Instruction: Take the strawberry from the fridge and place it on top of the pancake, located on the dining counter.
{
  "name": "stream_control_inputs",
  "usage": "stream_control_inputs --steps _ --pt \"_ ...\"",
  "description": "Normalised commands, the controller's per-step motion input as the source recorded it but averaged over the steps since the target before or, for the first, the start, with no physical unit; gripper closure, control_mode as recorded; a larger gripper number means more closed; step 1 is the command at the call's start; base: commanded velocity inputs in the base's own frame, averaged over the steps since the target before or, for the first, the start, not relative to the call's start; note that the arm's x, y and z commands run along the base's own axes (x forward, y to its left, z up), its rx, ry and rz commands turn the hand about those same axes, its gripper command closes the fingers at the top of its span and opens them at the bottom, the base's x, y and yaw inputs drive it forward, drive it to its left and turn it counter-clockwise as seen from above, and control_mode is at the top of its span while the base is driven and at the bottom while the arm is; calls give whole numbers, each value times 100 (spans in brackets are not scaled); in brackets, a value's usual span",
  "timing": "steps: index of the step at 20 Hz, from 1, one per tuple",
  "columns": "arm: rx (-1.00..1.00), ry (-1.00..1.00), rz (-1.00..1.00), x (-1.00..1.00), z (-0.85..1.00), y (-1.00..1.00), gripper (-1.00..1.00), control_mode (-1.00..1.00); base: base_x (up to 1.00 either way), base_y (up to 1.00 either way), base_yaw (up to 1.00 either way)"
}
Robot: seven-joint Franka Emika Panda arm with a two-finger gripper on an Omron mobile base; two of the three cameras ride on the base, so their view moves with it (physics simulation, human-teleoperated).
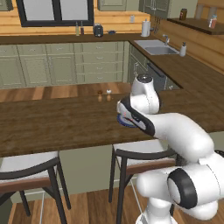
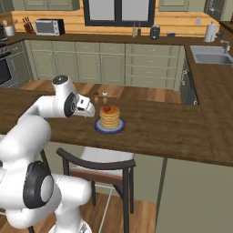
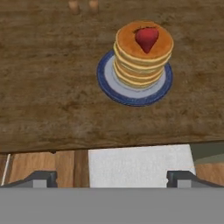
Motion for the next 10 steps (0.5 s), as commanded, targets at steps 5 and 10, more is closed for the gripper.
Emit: stream_control_inputs --steps 5,10 --pt "0 5 4 -93 21 74 -100 -100 0 0 0" --pt "-5 17 11 -86 35 65 -100 -100 0 0 0"
